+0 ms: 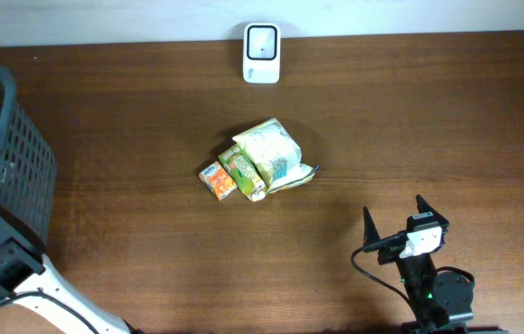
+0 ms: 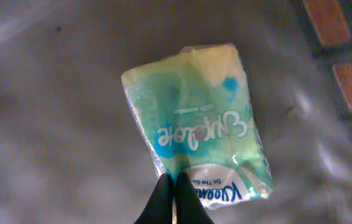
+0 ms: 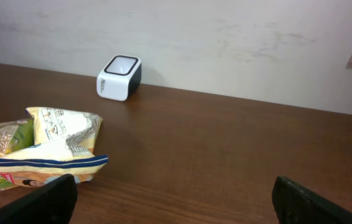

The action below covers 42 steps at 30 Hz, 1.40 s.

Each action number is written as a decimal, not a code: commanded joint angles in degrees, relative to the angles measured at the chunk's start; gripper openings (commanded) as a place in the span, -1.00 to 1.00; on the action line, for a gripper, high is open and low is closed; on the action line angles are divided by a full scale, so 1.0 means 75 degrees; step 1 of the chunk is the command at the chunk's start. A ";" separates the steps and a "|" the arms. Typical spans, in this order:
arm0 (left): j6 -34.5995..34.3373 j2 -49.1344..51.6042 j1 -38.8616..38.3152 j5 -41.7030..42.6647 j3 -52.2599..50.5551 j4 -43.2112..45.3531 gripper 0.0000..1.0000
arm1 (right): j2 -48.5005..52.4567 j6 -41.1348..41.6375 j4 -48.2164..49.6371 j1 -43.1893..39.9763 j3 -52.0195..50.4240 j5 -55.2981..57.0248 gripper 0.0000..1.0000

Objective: Scan the item barcode
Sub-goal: 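Reach the left gripper into the basket and grasp the green tissue pack, then place the green tissue pack beside the orange pack with the left gripper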

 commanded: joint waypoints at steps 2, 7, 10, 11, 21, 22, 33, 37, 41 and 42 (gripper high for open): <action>0.0003 -0.0816 0.0064 -0.0085 -0.0067 -0.0265 -1.00 | -0.0055 0.0029 -0.0003 0.0032 -0.0061 0.0064 0.97; 0.0003 -0.1906 0.0064 -0.0082 -0.0032 -0.0350 -1.00 | -0.0055 0.0029 -0.0006 0.0032 -0.0061 0.0064 0.97; 0.0003 -0.3413 0.0050 -0.0026 0.0102 -0.0350 -1.00 | -0.0055 0.0029 -0.0006 0.0035 -0.0061 0.0064 0.97; 0.0003 -0.3736 0.0035 0.0076 0.0102 -0.0370 -1.00 | -0.0055 0.0029 -0.0006 0.0032 -0.0061 0.0064 0.97; 0.0647 -0.6117 -0.3424 0.1204 -0.0329 -0.2034 -1.00 | -0.0055 0.0029 -0.0006 0.0032 -0.0061 0.0064 0.97; 0.0740 -0.6111 -0.4159 0.1198 -0.0836 -0.1996 -1.00 | -0.0055 0.0029 -0.0003 0.0032 -0.0061 0.0064 0.97; 0.0825 -0.6111 -0.6805 0.1122 -0.7592 0.2567 -1.00 | -0.0055 0.0029 -0.0006 0.0032 -0.0061 0.0064 0.97; 0.0877 -0.6111 -0.6811 0.1116 -0.8661 0.3756 -0.97 | -0.0055 0.0029 -0.0003 0.0032 -0.0061 0.0064 0.97; 0.0877 -0.6143 -0.6802 0.1116 -0.8626 0.3955 -0.06 | -0.0055 0.0029 -0.0006 0.0032 -0.0061 0.0064 0.97; 0.0874 -0.6263 -0.6802 0.1119 -0.8425 0.3949 -0.02 | -0.0055 0.0029 -0.0003 0.0032 -0.0061 0.0064 0.97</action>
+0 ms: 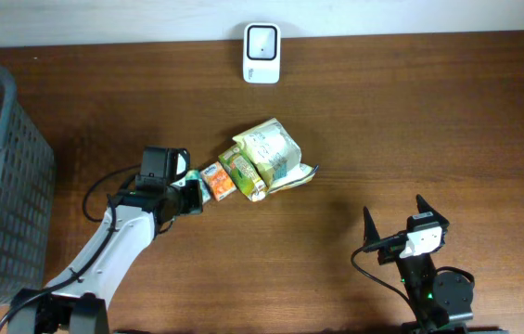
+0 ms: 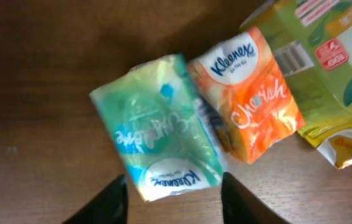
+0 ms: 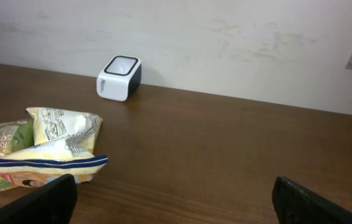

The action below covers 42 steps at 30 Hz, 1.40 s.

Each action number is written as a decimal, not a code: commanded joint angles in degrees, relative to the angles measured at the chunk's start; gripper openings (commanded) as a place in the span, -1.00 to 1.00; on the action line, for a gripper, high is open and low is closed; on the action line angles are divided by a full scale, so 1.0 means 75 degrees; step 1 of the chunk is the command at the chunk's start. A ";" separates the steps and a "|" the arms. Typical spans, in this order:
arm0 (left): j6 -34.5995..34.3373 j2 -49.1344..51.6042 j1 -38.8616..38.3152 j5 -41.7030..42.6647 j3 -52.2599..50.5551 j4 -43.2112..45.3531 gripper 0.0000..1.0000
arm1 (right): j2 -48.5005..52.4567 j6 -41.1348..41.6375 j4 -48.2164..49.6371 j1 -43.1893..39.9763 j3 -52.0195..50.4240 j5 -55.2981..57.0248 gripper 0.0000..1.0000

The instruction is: Scan the item barcode

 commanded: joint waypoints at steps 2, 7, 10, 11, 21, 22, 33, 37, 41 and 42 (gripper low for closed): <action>0.0073 -0.0589 -0.0015 -0.0067 0.0574 0.0035 0.05 | -0.0050 0.0032 -0.0006 0.0032 -0.0061 0.0064 0.97; 0.0070 -0.2760 -0.0015 -0.0577 0.1195 0.0000 0.99 | -0.0050 0.0032 -0.0006 0.0032 -0.0061 0.0061 0.97; 0.0070 -0.4546 -0.0015 -0.1102 0.1195 -0.0064 0.99 | -0.0050 0.0032 -0.0003 0.0032 -0.0061 0.0064 0.97; 0.0070 -0.5225 -0.0015 -0.1489 0.1195 -0.0204 0.99 | -0.0050 0.0032 -0.0006 0.0032 -0.0061 0.0064 0.97; 0.0070 -0.7204 -0.0015 -0.2588 0.1195 -0.2334 0.99 | -0.0050 0.0032 -0.0006 0.0035 -0.0061 0.0064 0.97; 0.0070 -0.7204 -0.0015 -0.2585 0.1195 -0.2524 0.98 | -0.0050 0.0032 -0.0003 0.0032 -0.0061 0.0064 0.97; 0.2308 -0.7201 -0.0015 -0.0052 -0.0554 -0.2608 0.99 | -0.0050 0.0032 -0.0006 0.0032 -0.0061 0.0064 0.97; 0.2305 -0.7207 -0.0015 0.0420 -0.1676 -0.1635 0.99 | -0.0050 0.0032 -0.0003 0.0032 -0.0061 0.0064 0.97; 0.2299 -0.7207 -0.0015 0.1207 -0.2503 -0.0938 0.99 | -0.0050 0.0032 -0.0006 0.0032 -0.0061 0.0064 0.97; 0.2296 -0.7207 -0.0015 0.1233 -0.2687 -0.0848 0.99 | -0.0050 0.0032 -0.0006 0.0032 -0.0061 0.0064 0.97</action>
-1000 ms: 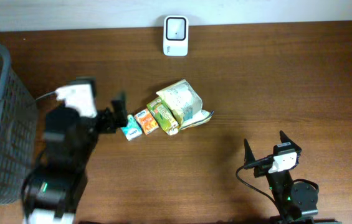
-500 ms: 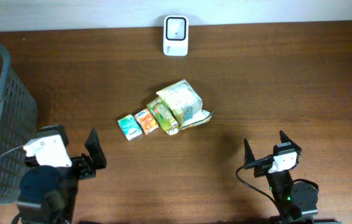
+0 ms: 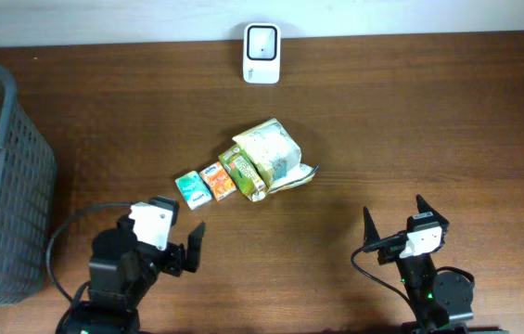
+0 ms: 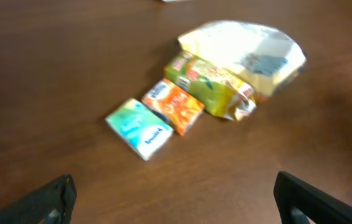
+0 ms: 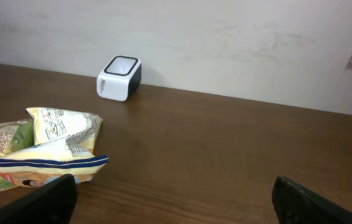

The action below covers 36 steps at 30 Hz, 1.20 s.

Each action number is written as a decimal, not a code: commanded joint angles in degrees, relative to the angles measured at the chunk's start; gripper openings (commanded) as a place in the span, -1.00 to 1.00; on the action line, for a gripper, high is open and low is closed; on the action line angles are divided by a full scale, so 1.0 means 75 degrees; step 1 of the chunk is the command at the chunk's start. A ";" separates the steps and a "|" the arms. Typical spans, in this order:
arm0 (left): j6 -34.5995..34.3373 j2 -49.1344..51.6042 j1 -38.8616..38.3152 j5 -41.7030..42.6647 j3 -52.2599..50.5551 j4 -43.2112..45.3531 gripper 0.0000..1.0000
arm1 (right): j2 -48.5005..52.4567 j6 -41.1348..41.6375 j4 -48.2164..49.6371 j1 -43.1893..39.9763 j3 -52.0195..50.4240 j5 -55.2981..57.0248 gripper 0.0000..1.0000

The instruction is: Scan the item barcode

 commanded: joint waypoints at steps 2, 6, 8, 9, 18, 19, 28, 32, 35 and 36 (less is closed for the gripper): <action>0.0076 -0.0038 -0.0015 0.0551 -0.0697 0.0396 0.99 | -0.0050 0.0029 -0.0006 0.0032 -0.0061 0.0064 0.97; -0.0047 -0.0035 -0.0015 0.0504 -0.1035 0.0921 0.99 | -0.0050 0.0029 -0.0006 0.0032 -0.0061 0.0064 0.97; -0.0044 -0.0035 -0.0015 0.0256 -0.1040 0.1008 0.98 | -0.0050 0.0029 -0.0006 0.0032 -0.0061 0.0064 0.97; -0.0044 0.0003 -0.0015 0.0251 -0.1096 0.1119 0.98 | -0.0050 0.0029 -0.0006 0.0032 -0.0061 0.0064 0.97; 0.0315 0.0178 -0.0015 -0.1352 -0.1711 0.2716 0.99 | -0.0050 0.0029 -0.0006 0.0032 -0.0061 0.0064 0.97; 0.0315 0.0178 -0.0015 -0.1355 -0.1918 0.2949 0.98 | -0.0050 0.0029 -0.0003 0.0032 -0.0061 0.0064 0.97; 0.0242 0.0178 0.0000 -0.1833 -0.3174 0.3582 0.98 | -0.0050 0.0029 -0.0003 0.0032 -0.0061 0.0064 0.97; 0.0236 0.0178 0.0000 -0.1696 -0.3174 0.2713 0.98 | -0.0050 0.0029 -0.0003 0.0032 -0.0061 0.0064 0.97; 0.0251 0.0192 0.0000 -0.1886 -0.3174 0.2337 0.98 | -0.0050 0.0029 -0.0003 0.0032 -0.0061 0.0064 0.97; 0.0251 0.0192 0.0000 -0.1932 -0.3174 0.2358 0.99 | -0.0050 0.0029 -0.0006 0.0032 -0.0061 0.0061 0.97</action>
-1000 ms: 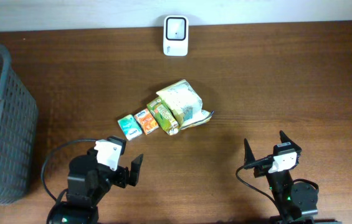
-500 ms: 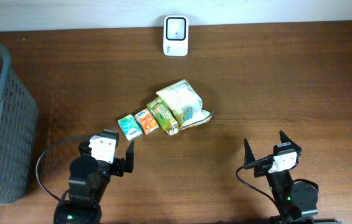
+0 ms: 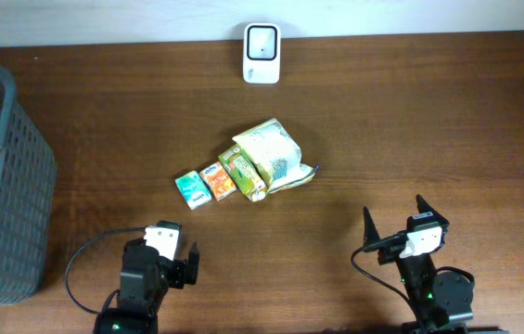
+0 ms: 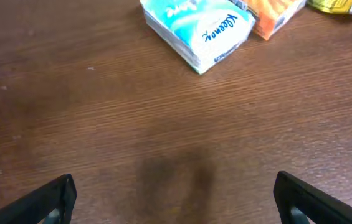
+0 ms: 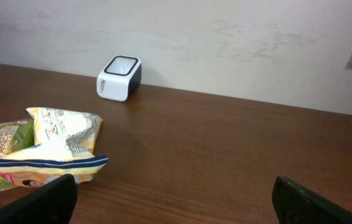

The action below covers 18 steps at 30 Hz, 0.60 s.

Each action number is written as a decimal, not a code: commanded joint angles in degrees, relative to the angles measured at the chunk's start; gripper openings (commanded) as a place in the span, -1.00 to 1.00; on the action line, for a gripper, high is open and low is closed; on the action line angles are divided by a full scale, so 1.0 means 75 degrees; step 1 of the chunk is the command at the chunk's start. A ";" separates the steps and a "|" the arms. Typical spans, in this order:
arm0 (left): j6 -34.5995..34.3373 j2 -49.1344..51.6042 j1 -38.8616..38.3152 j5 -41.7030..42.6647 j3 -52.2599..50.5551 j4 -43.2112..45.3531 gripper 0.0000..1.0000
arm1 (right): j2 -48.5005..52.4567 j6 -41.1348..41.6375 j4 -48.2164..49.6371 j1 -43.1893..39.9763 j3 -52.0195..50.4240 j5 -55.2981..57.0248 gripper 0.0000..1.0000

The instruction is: Scan the item barcode

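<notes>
A white barcode scanner stands at the table's far edge. In mid-table lies a row of items: a teal tissue pack, an orange tissue pack, a green packet and a yellow-white snack bag. My left gripper is open near the front left, short of the teal pack, holding nothing. My right gripper is open at the front right, pointing toward the scanner.
A dark grey mesh basket stands at the table's left edge. A pale wall rises behind the scanner. Bare brown tabletop lies between both grippers and the row of items.
My left arm has drawn back toward the front edge and tipped down, so its view shows the teal pack close at the top. The items and right arm have not moved.
At first my left gripper was shut on the teal tissue pack at the far left by the basket. Then it stood open around that pack beside the orange one. Later the pack lay on the table with the gripper withdrawn, and now it is further back.
</notes>
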 commanded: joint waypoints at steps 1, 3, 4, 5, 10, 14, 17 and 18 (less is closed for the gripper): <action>0.0096 -0.0003 0.0000 -0.0166 -0.0070 0.0067 0.98 | -0.0050 0.0029 -0.0003 0.0032 -0.0061 0.0061 0.97; 0.0102 -0.0023 0.0000 -0.0318 -0.0262 0.0734 0.99 | -0.0050 0.0029 -0.0006 0.0032 -0.0061 0.0064 0.97; 0.0128 -0.0050 0.0000 -0.0370 -0.0425 0.1099 0.98 | -0.0050 0.0029 -0.0006 0.0032 -0.0061 0.0064 0.97; 0.0291 -0.0175 0.0000 -0.0341 -0.0603 0.1367 0.99 | -0.0050 0.0029 -0.0006 0.0032 -0.0061 0.0064 0.97; 0.1309 -0.1241 0.0006 -0.0367 -0.0597 0.1349 0.98 | -0.0050 0.0029 -0.0003 0.0032 -0.0061 0.0064 0.98; 0.1355 -0.2611 0.0009 -0.0568 -0.0597 0.1355 0.98 | -0.0050 0.0029 -0.0003 0.0032 -0.0061 0.0061 0.97; 0.1346 -0.2964 0.0006 -0.0530 -0.0597 0.1367 0.98 | -0.0050 0.0029 -0.0006 0.0032 -0.0061 0.0061 0.97; 0.1346 -0.3255 0.0006 -0.0533 -0.0597 0.1373 0.98 | -0.0050 0.0029 -0.0003 0.0032 -0.0061 0.0064 0.97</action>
